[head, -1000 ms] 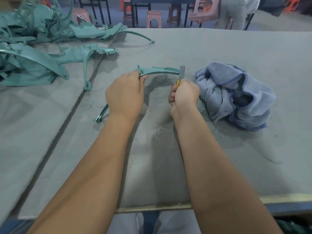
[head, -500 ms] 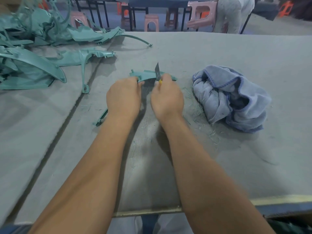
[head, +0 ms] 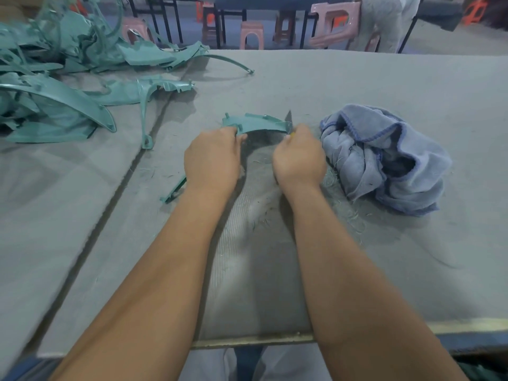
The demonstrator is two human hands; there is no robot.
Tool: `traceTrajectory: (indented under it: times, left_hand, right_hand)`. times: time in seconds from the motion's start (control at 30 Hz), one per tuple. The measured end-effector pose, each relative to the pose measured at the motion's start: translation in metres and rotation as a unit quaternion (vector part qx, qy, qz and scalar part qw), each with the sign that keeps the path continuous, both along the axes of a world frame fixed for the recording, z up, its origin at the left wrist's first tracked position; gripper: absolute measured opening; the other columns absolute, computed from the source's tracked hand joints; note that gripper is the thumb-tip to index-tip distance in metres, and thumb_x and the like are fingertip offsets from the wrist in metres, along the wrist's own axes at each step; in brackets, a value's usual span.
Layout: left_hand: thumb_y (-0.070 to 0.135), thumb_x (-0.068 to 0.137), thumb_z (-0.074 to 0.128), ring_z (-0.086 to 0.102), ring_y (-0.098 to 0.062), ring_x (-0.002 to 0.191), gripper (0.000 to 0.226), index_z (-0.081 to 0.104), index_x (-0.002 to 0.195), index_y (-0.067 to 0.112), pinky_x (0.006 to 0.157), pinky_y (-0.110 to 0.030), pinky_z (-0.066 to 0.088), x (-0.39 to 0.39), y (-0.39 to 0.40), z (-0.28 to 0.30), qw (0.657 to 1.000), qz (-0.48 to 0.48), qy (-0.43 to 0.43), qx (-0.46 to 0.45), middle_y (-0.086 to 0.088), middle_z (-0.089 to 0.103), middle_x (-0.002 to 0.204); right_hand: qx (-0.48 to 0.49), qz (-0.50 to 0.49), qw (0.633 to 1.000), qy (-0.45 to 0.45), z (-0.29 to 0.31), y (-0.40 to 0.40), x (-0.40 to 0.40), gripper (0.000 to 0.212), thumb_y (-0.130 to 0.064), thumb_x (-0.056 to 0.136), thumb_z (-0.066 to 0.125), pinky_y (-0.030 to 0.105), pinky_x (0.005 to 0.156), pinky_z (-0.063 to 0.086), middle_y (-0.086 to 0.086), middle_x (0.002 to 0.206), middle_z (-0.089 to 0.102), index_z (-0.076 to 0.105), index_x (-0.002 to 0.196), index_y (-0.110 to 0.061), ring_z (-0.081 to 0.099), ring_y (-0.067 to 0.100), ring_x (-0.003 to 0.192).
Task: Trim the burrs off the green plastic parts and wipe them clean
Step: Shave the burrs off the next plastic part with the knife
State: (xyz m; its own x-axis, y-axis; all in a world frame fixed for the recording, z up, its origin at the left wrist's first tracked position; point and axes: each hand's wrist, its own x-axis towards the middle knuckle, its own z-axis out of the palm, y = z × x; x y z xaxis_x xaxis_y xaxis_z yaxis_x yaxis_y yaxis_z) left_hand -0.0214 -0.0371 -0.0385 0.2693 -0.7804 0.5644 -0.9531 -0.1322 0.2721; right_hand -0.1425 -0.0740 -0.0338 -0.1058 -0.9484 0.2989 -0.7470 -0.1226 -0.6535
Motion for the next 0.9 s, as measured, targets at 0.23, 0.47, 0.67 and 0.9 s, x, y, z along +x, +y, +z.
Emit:
traceTrajectory:
  times: [0.23,0.47,0.67,0.9]
  left_hand:
    - [0.036,0.102,0.043,0.055,-0.035,0.074,0.037,0.066,0.095,0.008,0.059,-0.035,0.029,0.0,-0.003,0.001,1.0,0.013,0.007,0.008,-0.017,0.067,0.085]
    - [0.037,0.102,0.042,0.059,-0.038,0.081,0.039,0.067,0.101,0.007,0.06,-0.037,0.032,0.0,-0.003,-0.001,1.0,0.009,-0.006,0.018,-0.017,0.067,0.089]
    - [0.035,0.101,0.044,0.058,-0.039,0.08,0.036,0.064,0.096,0.006,0.059,-0.036,0.029,0.0,-0.001,-0.002,1.0,0.008,-0.013,0.018,-0.018,0.067,0.088]
    - [0.036,0.102,0.042,0.058,-0.037,0.081,0.037,0.064,0.099,0.007,0.06,-0.037,0.031,-0.001,-0.001,-0.001,1.0,0.013,-0.012,0.023,-0.017,0.067,0.09]
  right_hand:
    - [-0.054,0.065,0.996,0.006,0.001,0.016,0.018,0.016,-0.02,0.098,0.042,0.033,0.066,0.029,0.015,0.098,0.066,0.05,0.108,-0.011,0.06,0.037,0.09]
    - [-0.041,0.069,0.996,-0.031,0.001,0.018,0.014,0.016,-0.021,0.099,0.042,0.033,0.067,0.03,0.013,0.098,0.066,0.053,0.107,-0.012,0.059,0.035,0.091]
    - [-0.078,0.095,0.992,-0.004,-0.001,0.019,0.014,0.017,-0.02,0.097,0.044,0.035,0.065,0.028,0.015,0.094,0.066,0.054,0.107,-0.011,0.059,0.037,0.089]
    - [-0.066,0.081,0.994,-0.015,-0.005,0.014,0.006,0.015,-0.019,0.097,0.044,0.034,0.064,0.026,0.011,0.085,0.06,0.054,0.106,-0.011,0.055,0.035,0.082]
